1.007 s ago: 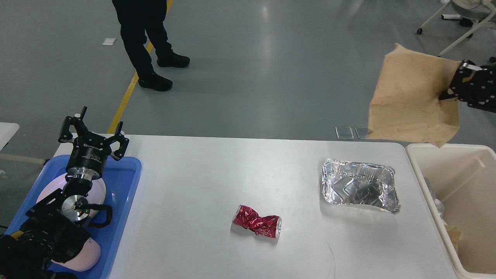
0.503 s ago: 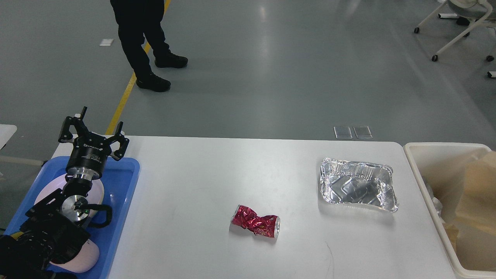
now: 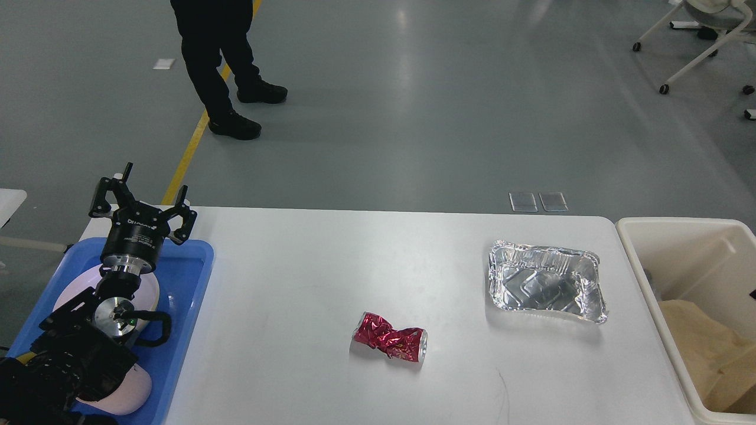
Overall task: Tidy desktop
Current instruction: 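Lower the right gripper to the foil tray edge and grasp it, then lift the foil tray with the right gripper and drop it into the bin, then reach the right gripper over the crushed red can and grasp it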
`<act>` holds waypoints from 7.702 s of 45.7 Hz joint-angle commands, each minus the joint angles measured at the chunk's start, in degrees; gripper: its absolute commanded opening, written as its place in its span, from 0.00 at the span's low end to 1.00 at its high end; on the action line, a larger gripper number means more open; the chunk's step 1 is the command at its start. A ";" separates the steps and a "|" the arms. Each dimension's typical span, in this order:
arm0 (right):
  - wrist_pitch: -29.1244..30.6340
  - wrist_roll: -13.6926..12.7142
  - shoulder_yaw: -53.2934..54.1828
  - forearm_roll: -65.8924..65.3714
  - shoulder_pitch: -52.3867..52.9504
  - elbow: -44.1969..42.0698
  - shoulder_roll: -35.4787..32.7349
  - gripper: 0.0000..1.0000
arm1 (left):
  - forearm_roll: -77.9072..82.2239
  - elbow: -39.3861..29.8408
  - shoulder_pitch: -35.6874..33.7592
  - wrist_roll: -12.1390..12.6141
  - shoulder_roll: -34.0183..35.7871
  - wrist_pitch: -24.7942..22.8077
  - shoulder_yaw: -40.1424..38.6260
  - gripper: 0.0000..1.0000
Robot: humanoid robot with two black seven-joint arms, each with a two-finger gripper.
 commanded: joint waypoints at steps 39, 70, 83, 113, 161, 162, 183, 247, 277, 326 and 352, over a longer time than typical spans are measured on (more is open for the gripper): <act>18.29 -0.24 -28.23 -0.07 72.90 60.50 14.94 1.00 | 0.00 0.00 0.00 0.00 0.05 0.02 0.03 0.96; 16.29 -0.24 -27.71 -0.16 40.59 33.62 19.78 1.00 | 0.00 0.00 0.00 0.00 -0.04 0.02 0.03 0.96; 5.91 -0.15 -22.35 -0.42 19.75 18.33 19.78 1.00 | 0.00 0.00 0.00 0.00 -0.04 -0.06 0.03 0.96; -0.42 0.46 -16.99 -0.60 7.96 8.38 20.22 0.54 | 0.00 0.00 0.00 0.00 0.05 0.02 0.03 0.96; 6.95 0.55 -13.82 -2.27 53.03 42.13 3.61 0.00 | 0.00 0.00 0.00 0.00 -0.04 0.02 -0.06 0.96; 8.44 0.55 -14.17 -2.36 54.53 42.13 3.44 0.00 | 0.00 0.00 0.00 0.00 0.05 0.02 0.03 0.96; 15.75 -0.15 -19.71 -1.30 54.39 31.78 -1.22 0.00 | 0.00 0.00 0.00 0.00 0.05 0.02 -0.06 0.96; 4.06 -0.06 -14.68 5.64 19.90 1.34 15.46 1.00 | 0.00 0.00 0.00 0.00 -0.04 -0.06 -0.06 0.96; 19.27 0.46 -21.65 -8.50 58.58 35.97 46.15 1.00 | 0.00 0.00 0.00 0.00 0.05 0.02 -0.06 0.96; 2.58 0.46 -3.89 -43.92 61.59 59.28 46.15 1.00 | 0.00 0.00 0.00 0.00 -0.04 0.02 -0.06 0.96; 1.69 -0.15 -6.26 -46.30 40.05 45.04 46.50 1.00 | 0.00 0.00 0.00 0.00 0.05 0.02 0.03 0.96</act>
